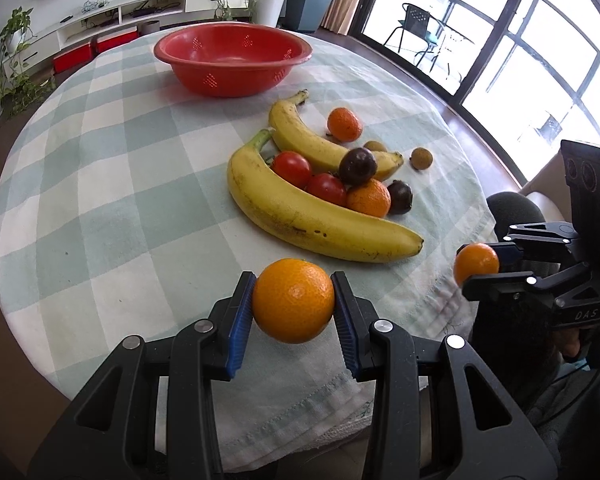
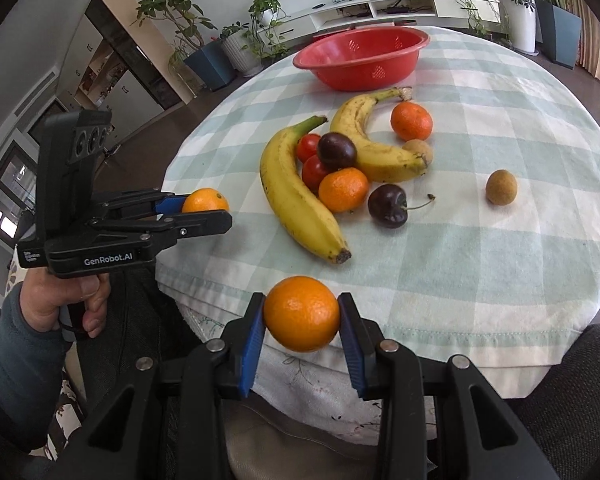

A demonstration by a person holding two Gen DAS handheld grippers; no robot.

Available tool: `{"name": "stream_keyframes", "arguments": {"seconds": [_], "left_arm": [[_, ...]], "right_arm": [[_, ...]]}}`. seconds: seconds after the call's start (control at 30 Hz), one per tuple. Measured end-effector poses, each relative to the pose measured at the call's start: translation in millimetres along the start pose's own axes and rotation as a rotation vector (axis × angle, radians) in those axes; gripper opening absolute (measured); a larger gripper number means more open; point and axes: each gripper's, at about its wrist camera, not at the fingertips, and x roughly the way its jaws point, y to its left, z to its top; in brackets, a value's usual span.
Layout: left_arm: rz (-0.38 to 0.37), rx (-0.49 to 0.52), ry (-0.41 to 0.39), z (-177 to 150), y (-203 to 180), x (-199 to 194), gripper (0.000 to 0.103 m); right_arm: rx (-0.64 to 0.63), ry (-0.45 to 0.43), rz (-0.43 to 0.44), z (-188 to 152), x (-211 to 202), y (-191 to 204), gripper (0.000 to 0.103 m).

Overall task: Organize fruits
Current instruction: 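Carry both fruits over the red bowl and open both tools to drop them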

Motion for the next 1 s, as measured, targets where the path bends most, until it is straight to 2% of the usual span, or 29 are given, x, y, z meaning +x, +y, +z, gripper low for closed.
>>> {"name": "stream_keyframes", "arguments": {"seconds": [0.23,0.3,0.47,0.57,0.7,0.83,1.0], "left_arm": [[0.040,-0.006,-0.108,58,26,-28,0.035],[0.047,-0.012,-0.125,82,35,-29,0.035],[0.087,0.008,-0.151,152,47,-18,0.035],[0.107,0.011,-0.149,193,51,-1,0.035],[0.129,-0.008,-0.123,233,60,32,0.035],[0.158,-0.018,-0.072,249,71,70,0.035],[0.162,-0.012,-0.043,247,78,100,0.036]], "right_arm": [[0.007,-0.155,-0.112,68,-34,-42,0.039],[-0.002,-0.194,-0.117,95,-39,-51,0.039],[-0.045,-0.227,-0.102,166,-30,-55,0.039],[-0.074,-0.198,-0.082,204,-5,-51,0.039],[-0.132,-0.155,-0.116,242,34,-45,0.039],[-0.129,-0.084,-0.136,266,72,-52,0.039],[-0.186,-0.028,-0.188,274,106,-51,0.039]]}}
